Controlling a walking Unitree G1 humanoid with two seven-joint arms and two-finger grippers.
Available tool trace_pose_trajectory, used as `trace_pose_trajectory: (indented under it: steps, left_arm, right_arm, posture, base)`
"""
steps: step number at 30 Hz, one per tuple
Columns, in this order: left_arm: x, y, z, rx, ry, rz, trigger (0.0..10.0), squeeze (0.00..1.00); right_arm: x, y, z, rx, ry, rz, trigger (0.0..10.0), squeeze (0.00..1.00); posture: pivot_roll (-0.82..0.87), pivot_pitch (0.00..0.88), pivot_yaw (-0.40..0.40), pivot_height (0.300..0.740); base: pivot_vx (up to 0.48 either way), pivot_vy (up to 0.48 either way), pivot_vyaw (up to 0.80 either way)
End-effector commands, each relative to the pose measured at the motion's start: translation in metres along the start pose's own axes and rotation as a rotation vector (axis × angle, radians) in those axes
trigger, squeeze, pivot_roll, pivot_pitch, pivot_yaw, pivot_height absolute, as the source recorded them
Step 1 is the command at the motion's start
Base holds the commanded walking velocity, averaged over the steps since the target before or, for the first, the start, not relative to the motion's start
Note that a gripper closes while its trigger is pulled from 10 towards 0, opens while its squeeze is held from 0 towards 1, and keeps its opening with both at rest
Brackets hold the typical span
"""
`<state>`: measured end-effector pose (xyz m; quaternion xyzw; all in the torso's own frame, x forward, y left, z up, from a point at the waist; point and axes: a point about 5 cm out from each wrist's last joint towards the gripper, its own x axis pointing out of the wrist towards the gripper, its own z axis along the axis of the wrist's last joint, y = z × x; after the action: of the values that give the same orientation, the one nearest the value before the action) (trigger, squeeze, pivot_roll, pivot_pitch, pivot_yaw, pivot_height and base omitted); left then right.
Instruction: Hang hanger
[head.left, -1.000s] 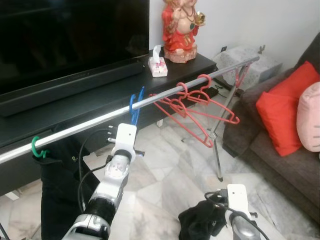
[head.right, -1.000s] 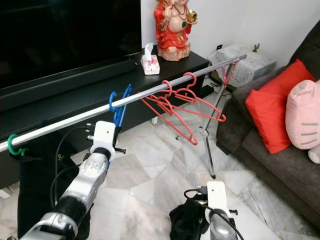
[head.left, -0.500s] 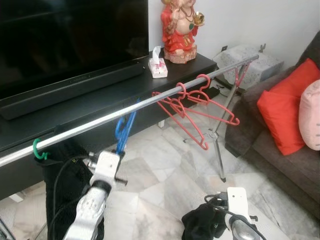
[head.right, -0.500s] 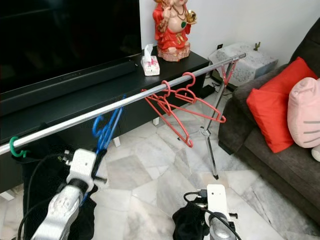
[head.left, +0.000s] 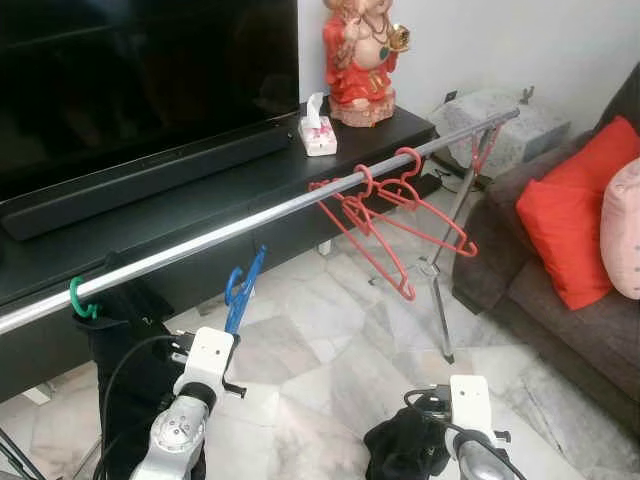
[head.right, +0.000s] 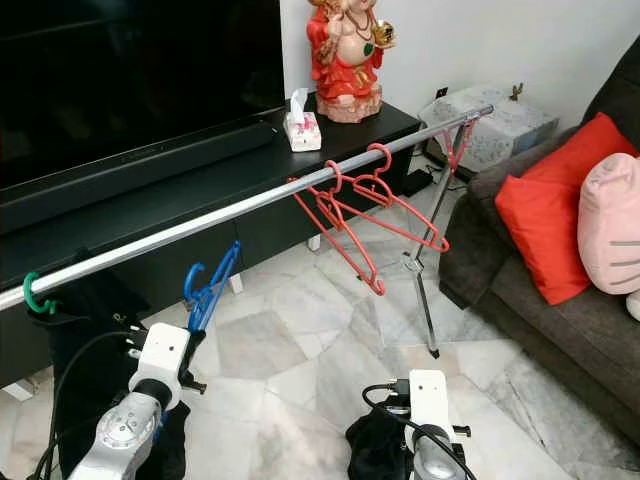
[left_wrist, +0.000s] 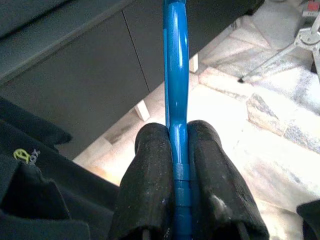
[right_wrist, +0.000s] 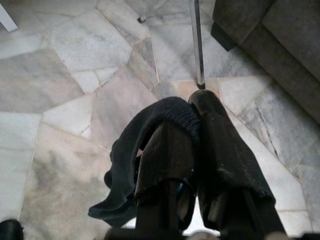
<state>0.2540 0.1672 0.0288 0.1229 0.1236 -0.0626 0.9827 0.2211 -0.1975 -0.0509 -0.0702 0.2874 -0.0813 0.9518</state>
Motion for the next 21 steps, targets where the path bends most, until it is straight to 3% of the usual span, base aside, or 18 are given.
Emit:
trace_pose_trajectory:
  steps: [1, 8, 21]
  left_arm:
    - [-0.003, 0.002, -0.011, 0.022, 0.059, 0.016, 10.0, 0.00]
    - [-0.001, 0.002, -0.008, -0.045, 0.041, 0.034, 10.0, 0.00]
    - [0.002, 0.000, -0.005, -0.043, 0.038, 0.033, 10.0, 0.00]
  right_arm:
    - [0.002, -0.002, 0.008, -0.001, -0.041, -0.008, 10.0, 0.00]
    - [0.003, 0.000, 0.012, -0.006, -0.058, 0.001, 10.0, 0.00]
    - [0.003, -0.001, 0.011, -0.013, -0.046, 0.012, 10.0, 0.00]
  posture:
    - [-0.10, 0.000, -0.020, 0.740]
    - [-0.10, 0.000, -0.026, 0.740]
    - [-0.10, 0.000, -0.024, 0.740]
  base:
    - [0.000, 0.000, 0.00]
    - [0.000, 0.000, 0.00]
    - [0.000, 0.000, 0.00]
